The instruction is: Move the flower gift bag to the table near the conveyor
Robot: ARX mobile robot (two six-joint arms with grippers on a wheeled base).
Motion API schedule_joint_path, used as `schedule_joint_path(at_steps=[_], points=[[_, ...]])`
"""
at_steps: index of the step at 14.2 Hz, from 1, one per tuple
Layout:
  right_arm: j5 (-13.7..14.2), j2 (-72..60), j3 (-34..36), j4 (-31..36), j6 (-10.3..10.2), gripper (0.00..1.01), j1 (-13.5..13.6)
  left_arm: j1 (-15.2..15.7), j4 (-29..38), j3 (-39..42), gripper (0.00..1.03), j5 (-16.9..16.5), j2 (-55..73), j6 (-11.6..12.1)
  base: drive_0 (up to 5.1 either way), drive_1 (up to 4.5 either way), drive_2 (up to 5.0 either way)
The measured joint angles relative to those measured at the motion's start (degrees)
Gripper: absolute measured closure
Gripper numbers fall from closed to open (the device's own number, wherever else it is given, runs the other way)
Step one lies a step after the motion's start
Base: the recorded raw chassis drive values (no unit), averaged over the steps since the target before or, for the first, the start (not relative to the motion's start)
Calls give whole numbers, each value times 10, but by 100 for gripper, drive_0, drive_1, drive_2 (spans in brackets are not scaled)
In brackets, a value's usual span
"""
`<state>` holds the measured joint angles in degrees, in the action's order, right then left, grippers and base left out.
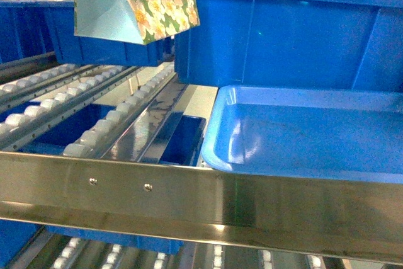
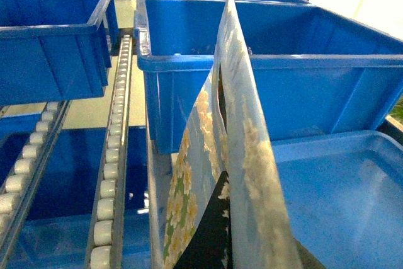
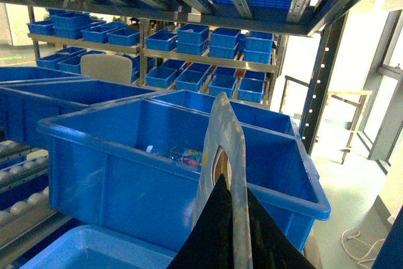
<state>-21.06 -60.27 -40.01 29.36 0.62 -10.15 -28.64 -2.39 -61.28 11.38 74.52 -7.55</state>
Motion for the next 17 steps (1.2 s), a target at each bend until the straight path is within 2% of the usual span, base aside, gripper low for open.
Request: schedule_joint_path(at_steps=[5,17], points=[[0,0,0,-1,0,99,0,0,-1,3,101,1,4,0,-59,-360,419],[0,0,0,-1,0,99,0,-1,0,3,101,0,3,0,-458,21,403]])
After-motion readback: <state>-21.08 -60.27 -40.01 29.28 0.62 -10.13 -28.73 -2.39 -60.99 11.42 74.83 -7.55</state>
